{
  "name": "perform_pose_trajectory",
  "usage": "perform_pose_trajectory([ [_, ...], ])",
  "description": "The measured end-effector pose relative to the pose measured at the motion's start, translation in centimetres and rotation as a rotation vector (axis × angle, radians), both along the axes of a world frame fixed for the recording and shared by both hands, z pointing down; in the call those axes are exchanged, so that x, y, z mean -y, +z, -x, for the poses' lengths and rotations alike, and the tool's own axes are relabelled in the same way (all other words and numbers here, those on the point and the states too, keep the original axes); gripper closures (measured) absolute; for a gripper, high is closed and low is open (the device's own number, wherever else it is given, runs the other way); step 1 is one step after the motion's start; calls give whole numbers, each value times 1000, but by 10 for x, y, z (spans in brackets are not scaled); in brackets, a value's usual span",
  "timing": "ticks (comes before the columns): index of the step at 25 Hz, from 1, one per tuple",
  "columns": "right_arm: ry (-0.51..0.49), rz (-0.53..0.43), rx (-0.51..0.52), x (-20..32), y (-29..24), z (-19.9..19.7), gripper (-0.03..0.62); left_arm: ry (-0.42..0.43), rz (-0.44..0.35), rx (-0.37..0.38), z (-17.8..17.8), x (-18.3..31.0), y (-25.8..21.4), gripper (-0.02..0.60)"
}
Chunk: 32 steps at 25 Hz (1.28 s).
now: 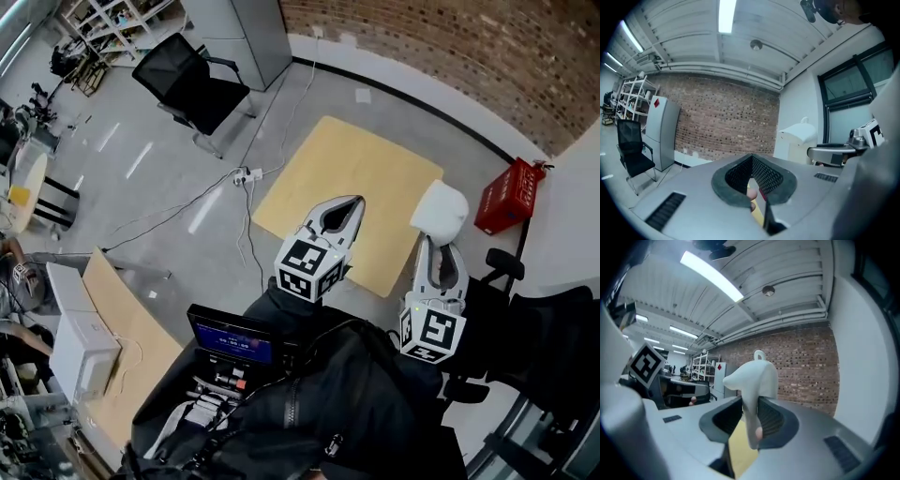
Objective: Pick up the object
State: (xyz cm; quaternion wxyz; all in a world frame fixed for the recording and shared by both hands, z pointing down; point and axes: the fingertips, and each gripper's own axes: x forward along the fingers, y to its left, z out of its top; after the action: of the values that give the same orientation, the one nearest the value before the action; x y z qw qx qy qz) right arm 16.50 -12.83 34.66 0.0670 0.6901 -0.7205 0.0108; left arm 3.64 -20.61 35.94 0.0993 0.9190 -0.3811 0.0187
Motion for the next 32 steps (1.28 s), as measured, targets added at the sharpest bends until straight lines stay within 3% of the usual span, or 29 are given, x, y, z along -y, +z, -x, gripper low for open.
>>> perform_pose_trajectory([
  [7,-32,-68,168,-4,-31,-13,485,27,-79,-26,-10,-2,-38,583],
  [16,-71,-102,206,5,-42,-10,485,21,-122,-44,-9,9,-48,583],
  [32,-75,-112,241,8,-41,-10,485,29,-108,-38,-14,8,-43,583],
])
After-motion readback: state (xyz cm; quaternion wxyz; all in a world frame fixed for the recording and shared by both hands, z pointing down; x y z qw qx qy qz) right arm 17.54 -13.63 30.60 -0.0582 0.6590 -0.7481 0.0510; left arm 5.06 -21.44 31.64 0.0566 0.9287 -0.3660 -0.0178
